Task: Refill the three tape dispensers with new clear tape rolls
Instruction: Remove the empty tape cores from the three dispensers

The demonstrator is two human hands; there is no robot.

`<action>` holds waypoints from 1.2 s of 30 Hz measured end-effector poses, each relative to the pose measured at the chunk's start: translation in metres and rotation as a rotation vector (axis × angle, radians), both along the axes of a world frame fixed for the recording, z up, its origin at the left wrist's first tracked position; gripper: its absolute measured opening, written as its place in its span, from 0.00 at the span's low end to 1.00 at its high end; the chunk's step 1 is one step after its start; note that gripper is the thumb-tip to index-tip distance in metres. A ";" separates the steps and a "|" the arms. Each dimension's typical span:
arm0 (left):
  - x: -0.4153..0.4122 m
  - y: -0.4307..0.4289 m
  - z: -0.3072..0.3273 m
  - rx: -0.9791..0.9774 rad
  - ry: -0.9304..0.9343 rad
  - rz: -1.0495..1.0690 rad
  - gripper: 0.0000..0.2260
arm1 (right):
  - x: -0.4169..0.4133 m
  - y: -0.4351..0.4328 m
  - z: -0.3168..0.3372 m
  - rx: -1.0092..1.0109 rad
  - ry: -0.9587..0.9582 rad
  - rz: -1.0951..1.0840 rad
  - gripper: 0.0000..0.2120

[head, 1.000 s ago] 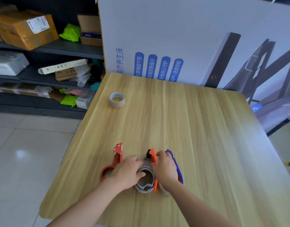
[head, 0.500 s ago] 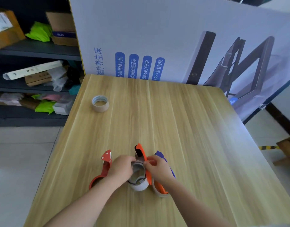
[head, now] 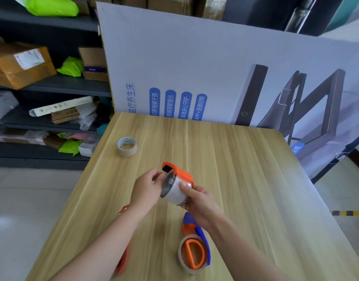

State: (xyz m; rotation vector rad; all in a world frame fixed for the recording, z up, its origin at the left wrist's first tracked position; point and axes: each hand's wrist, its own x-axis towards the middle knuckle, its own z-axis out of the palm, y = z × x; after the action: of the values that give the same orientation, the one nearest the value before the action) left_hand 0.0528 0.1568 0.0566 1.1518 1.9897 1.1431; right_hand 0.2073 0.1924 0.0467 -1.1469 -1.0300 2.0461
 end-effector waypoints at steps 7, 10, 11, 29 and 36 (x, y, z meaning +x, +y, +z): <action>0.025 0.001 0.035 0.028 -0.502 -0.185 0.13 | 0.020 0.027 0.026 0.116 0.058 0.096 0.21; 0.027 0.003 0.043 0.029 -0.636 -0.137 0.09 | 0.023 0.034 0.033 0.140 0.040 0.120 0.23; 0.028 0.004 0.046 0.033 -0.673 -0.115 0.08 | 0.024 0.036 0.035 0.142 0.045 0.131 0.23; 0.011 0.015 0.066 0.115 -0.705 -0.034 0.08 | 0.009 0.055 0.072 0.248 -0.006 0.195 0.21; 0.014 0.020 0.072 0.196 -0.416 0.029 0.12 | -0.011 0.055 0.085 0.386 -0.034 0.030 0.20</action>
State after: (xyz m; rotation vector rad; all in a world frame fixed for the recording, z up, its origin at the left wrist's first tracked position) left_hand 0.0663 0.1768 0.1290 0.8877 1.6076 1.4826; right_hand 0.1960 0.2475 0.1313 -0.9693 -1.3917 1.7509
